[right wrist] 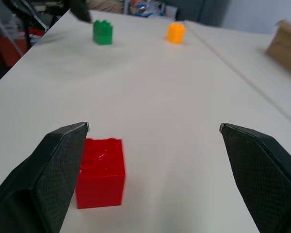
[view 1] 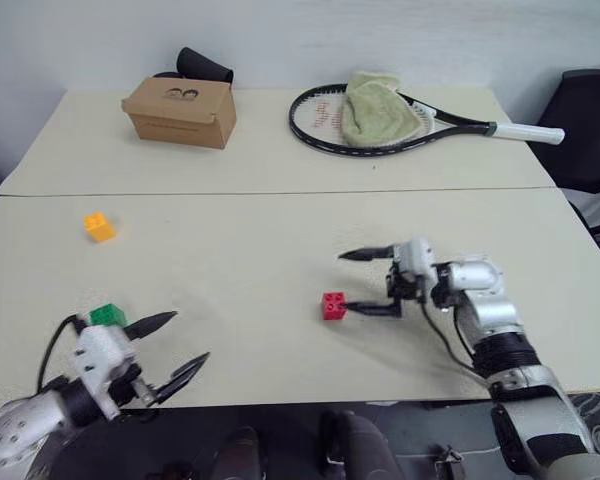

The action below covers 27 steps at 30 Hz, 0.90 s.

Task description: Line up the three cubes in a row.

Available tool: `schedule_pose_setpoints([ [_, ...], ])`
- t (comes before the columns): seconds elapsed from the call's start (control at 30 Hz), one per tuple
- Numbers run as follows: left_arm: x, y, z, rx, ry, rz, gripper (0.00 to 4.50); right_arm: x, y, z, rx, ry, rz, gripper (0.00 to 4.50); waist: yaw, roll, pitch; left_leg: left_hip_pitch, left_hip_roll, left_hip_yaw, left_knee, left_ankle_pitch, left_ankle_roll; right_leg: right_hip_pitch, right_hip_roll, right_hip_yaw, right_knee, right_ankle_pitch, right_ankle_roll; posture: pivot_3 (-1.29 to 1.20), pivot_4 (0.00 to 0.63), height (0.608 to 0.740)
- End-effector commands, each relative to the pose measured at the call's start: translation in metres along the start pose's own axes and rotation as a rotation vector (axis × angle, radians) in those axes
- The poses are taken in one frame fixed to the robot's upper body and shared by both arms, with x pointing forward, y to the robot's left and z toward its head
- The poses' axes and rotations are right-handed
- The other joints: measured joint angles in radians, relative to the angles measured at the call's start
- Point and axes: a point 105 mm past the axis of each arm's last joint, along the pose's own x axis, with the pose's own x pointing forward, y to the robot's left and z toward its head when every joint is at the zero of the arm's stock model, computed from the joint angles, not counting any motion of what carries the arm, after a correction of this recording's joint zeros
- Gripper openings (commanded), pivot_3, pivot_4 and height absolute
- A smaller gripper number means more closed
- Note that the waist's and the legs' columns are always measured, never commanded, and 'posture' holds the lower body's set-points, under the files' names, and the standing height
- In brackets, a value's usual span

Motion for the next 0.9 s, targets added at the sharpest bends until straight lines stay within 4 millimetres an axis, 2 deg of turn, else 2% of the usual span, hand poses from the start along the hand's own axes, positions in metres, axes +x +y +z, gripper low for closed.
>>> schedule_pose_setpoints([
  [0.03,-0.046,0.025,-0.002,0.015,-0.016,0.289,4.50,-0.021,0.008,0.021,0.009,-0.118,-0.051,4.46,0.003,-0.001,0.000,0.000,0.000,0.000,0.000,0.000,0.000,0.000,0.000,0.000,0.000,0.000,0.000,0.00,0.150,0.740],
  [0.1,-0.075,0.035,-0.012,-0.030,-0.013,0.471,4.50,-0.031,0.016,0.025,0.034,-0.201,-0.084,4.46,0.004,-0.001,0.000,0.000,0.000,-0.001,0.000,-0.002,0.001,0.001,0.000,-0.001,-0.002,0.000,0.000,0.00,0.150,0.740],
  [0.2,-0.109,0.043,-0.027,-0.139,-0.040,0.703,4.50,-0.035,0.024,0.013,0.068,-0.207,-0.159,4.46,0.003,-0.001,0.000,-0.001,0.000,0.000,0.001,-0.002,0.001,0.001,0.001,0.000,-0.002,0.000,0.000,0.00,0.150,0.740],
  [0.27,-0.117,0.042,-0.034,-0.175,-0.042,0.769,4.50,-0.035,0.036,0.003,0.067,-0.200,-0.157,4.46,0.003,-0.001,0.000,-0.001,0.000,0.000,0.003,-0.002,0.001,0.001,0.001,0.000,-0.001,0.000,0.000,0.00,0.150,0.740],
  [0.37,-0.116,0.041,-0.035,-0.204,-0.072,0.813,4.50,-0.036,0.047,-0.006,0.133,-0.193,-0.114,4.46,0.002,-0.001,0.000,-0.001,0.000,0.000,0.003,-0.002,0.001,0.001,0.001,0.000,-0.002,0.000,0.000,0.00,0.150,0.740],
  [0.5,-0.083,0.035,-0.020,-0.300,-0.138,0.787,4.50,-0.033,0.037,0.000,0.097,-0.233,-0.115,4.46,0.002,-0.003,0.001,-0.001,0.000,0.000,0.003,-0.002,0.002,0.001,0.001,0.000,-0.001,0.000,0.001,0.00,0.150,0.740],
  [0.63,-0.042,0.039,0.003,-0.368,-0.240,0.833,4.50,-0.022,0.038,0.009,0.069,-0.264,-0.050,4.46,0.006,-0.003,0.001,-0.001,0.000,0.000,0.003,-0.001,0.002,0.001,0.001,0.000,0.000,0.000,0.001,0.00,0.150,0.740],
  [0.77,-0.016,0.046,0.002,-0.413,-0.192,0.953,4.50,-0.015,0.042,0.012,0.069,-0.278,0.015,4.46,0.006,-0.003,0.000,-0.001,0.000,0.000,0.003,-0.001,0.002,0.001,0.001,0.001,0.001,0.000,0.001,0.00,0.150,0.740],
  [0.9,0.007,0.051,-0.009,-0.457,-0.112,1.025,4.50,-0.004,0.042,0.020,0.062,-0.305,0.037,4.46,0.001,-0.003,0.000,0.000,0.000,0.000,0.004,-0.001,0.001,0.001,0.001,0.001,0.002,0.001,0.002,0.00,0.150,0.740],
])
